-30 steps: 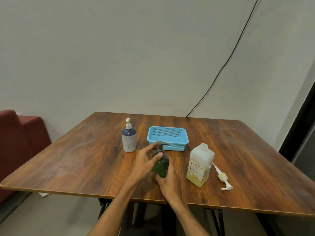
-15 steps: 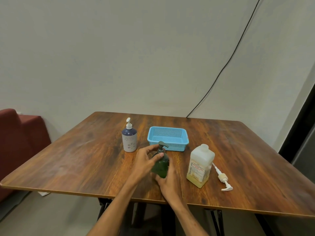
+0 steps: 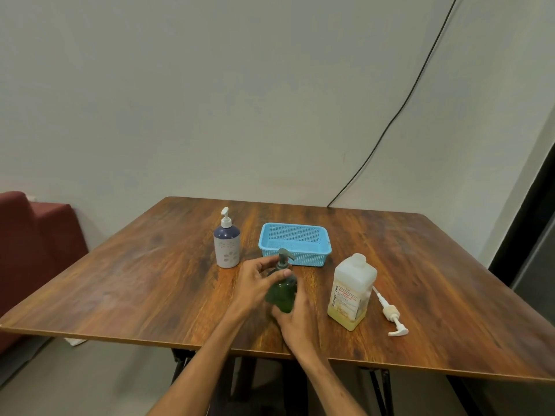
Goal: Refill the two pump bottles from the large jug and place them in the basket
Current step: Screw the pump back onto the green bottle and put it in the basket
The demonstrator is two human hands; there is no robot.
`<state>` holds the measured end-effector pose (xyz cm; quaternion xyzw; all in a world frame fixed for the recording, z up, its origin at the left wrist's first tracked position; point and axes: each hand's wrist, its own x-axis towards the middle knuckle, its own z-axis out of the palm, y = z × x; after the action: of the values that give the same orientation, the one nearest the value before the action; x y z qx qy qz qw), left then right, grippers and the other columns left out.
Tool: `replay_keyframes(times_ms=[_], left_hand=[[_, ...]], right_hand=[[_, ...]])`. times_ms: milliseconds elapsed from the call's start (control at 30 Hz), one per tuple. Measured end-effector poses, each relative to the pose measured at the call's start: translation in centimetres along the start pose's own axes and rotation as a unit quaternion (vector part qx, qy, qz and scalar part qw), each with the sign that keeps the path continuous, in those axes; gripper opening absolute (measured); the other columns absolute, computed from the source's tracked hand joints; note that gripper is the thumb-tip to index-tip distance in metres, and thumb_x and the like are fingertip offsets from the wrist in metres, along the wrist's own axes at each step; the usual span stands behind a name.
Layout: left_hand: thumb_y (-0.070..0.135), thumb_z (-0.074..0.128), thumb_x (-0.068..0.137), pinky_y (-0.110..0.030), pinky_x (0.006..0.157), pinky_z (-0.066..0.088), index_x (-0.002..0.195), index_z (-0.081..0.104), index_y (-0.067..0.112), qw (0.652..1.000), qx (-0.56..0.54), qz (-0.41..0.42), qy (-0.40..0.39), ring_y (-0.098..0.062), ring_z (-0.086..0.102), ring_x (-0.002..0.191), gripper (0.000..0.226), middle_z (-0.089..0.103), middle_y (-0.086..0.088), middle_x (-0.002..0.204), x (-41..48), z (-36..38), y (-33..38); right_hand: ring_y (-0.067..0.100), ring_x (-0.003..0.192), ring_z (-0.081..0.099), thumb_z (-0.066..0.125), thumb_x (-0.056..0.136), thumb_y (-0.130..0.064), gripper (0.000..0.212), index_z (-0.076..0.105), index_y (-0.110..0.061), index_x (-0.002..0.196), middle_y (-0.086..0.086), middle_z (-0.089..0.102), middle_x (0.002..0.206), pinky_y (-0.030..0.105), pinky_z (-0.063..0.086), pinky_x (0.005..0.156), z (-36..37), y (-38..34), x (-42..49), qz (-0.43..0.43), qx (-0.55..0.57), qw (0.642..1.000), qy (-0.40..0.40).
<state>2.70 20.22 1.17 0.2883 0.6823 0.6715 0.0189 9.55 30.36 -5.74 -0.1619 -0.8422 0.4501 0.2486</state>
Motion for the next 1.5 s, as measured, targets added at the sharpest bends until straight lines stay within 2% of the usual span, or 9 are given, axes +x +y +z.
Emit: replay_keyframes(times_ms=[267, 367, 533, 600, 733, 933, 1133, 1333, 1500], left_hand=[[0.019, 0.081, 0.078, -0.025, 0.097, 0.053, 0.122, 0.067, 0.019, 1.000, -0.017, 0.007, -0.010, -0.007, 0.066, 0.114, 0.046, 0.072, 0.004, 0.119, -0.7, -0.5, 0.2], [0.009, 0.074, 0.086, -0.021, 0.091, 0.054, 0.126, 0.064, 0.013, 0.999, -0.045, 0.007, 0.010, -0.007, 0.066, 0.114, 0.042, 0.071, 0.002, 0.122, -1.0, -1.0, 0.3], [0.008, 0.066, 0.093, -0.016, 0.083, 0.054, 0.121, 0.067, 0.014, 0.996, -0.051, 0.005, 0.068, -0.004, 0.066, 0.112, 0.029, 0.071, 0.006, 0.119, -0.7, -2.6, 0.2], [0.008, 0.065, 0.094, -0.017, 0.084, 0.055, 0.121, 0.068, 0.012, 0.995, -0.047, 0.008, 0.092, -0.006, 0.066, 0.112, 0.028, 0.071, 0.005, 0.119, -0.4, -3.2, -0.1], [0.007, 0.065, 0.094, -0.016, 0.085, 0.055, 0.121, 0.068, 0.010, 0.992, -0.036, 0.009, 0.124, -0.005, 0.067, 0.108, 0.027, 0.071, 0.003, 0.117, 0.4, -3.7, -0.5], [0.013, 0.069, 0.092, -0.018, 0.082, 0.056, 0.117, 0.070, 0.018, 0.990, -0.037, -0.026, 0.136, -0.008, 0.067, 0.107, 0.026, 0.071, 0.008, 0.115, 2.6, -4.4, -1.6], [0.020, 0.072, 0.091, -0.031, 0.093, 0.056, 0.115, 0.071, 0.026, 0.989, -0.015, -0.044, 0.139, -0.002, 0.066, 0.105, 0.025, 0.071, 0.014, 0.114, 4.6, -5.3, -3.2], [0.015, 0.071, 0.090, -0.034, 0.093, 0.057, 0.113, 0.073, 0.025, 0.988, 0.015, -0.034, 0.150, 0.001, 0.067, 0.100, 0.024, 0.073, 0.014, 0.110, 5.9, -5.7, -4.6], [0.014, 0.071, 0.090, -0.028, 0.090, 0.056, 0.114, 0.072, 0.023, 0.989, 0.017, -0.022, 0.149, 0.000, 0.067, 0.100, 0.025, 0.073, 0.012, 0.111, 6.1, -6.0, -4.7]], right_hand=[[0.003, 0.117, 0.053, 0.085, 0.068, -0.039, 0.081, 0.040, -0.041, 0.135, -0.019, 0.056, 0.125, 0.029, 0.049, 0.098, -0.5, -0.8, 0.1, 0.001, 0.040, 0.999, -0.002], [0.001, 0.111, 0.054, 0.086, 0.068, -0.035, 0.071, 0.046, -0.041, 0.125, -0.020, 0.057, 0.117, 0.022, 0.048, 0.092, -1.0, -1.4, 0.4, -0.001, 0.045, 0.999, -0.001], [0.006, 0.106, 0.057, 0.090, 0.058, -0.040, 0.068, 0.052, -0.034, 0.115, -0.017, 0.059, 0.113, 0.026, 0.051, 0.090, -1.6, -2.6, 1.2, -0.002, 0.041, 0.999, 0.031], [0.006, 0.106, 0.055, 0.091, 0.060, -0.036, 0.068, 0.050, -0.031, 0.114, -0.015, 0.056, 0.114, 0.023, 0.048, 0.089, -1.8, -3.6, 2.3, 0.001, 0.049, 0.998, 0.050], [0.011, 0.114, 0.055, 0.091, 0.060, -0.035, 0.076, 0.050, -0.027, 0.123, -0.010, 0.056, 0.125, 0.033, 0.051, 0.097, -1.6, -5.7, 5.9, -0.002, 0.061, 0.994, 0.091], [0.017, 0.101, 0.058, 0.089, 0.061, -0.026, 0.063, 0.048, -0.025, 0.109, -0.003, 0.059, 0.108, 0.030, 0.049, 0.087, -1.0, -7.8, 12.1, 0.005, 0.049, 0.991, 0.121], [0.017, 0.090, 0.059, 0.089, 0.060, -0.020, 0.062, 0.049, -0.020, 0.107, -0.003, 0.059, 0.101, 0.029, 0.045, 0.072, 0.5, -7.6, 17.6, 0.023, 0.039, 0.992, 0.121], [0.018, 0.094, 0.059, 0.091, 0.059, -0.019, 0.065, 0.044, -0.022, 0.104, -0.001, 0.059, 0.105, 0.033, 0.051, 0.079, 3.2, -5.5, 20.3, 0.056, 0.003, 0.994, 0.090], [0.025, 0.106, 0.060, 0.093, 0.058, -0.025, 0.073, 0.050, -0.013, 0.115, 0.007, 0.063, 0.115, 0.036, 0.049, 0.083, 4.4, -3.8, 20.7, 0.080, -0.052, 0.993, 0.068]])
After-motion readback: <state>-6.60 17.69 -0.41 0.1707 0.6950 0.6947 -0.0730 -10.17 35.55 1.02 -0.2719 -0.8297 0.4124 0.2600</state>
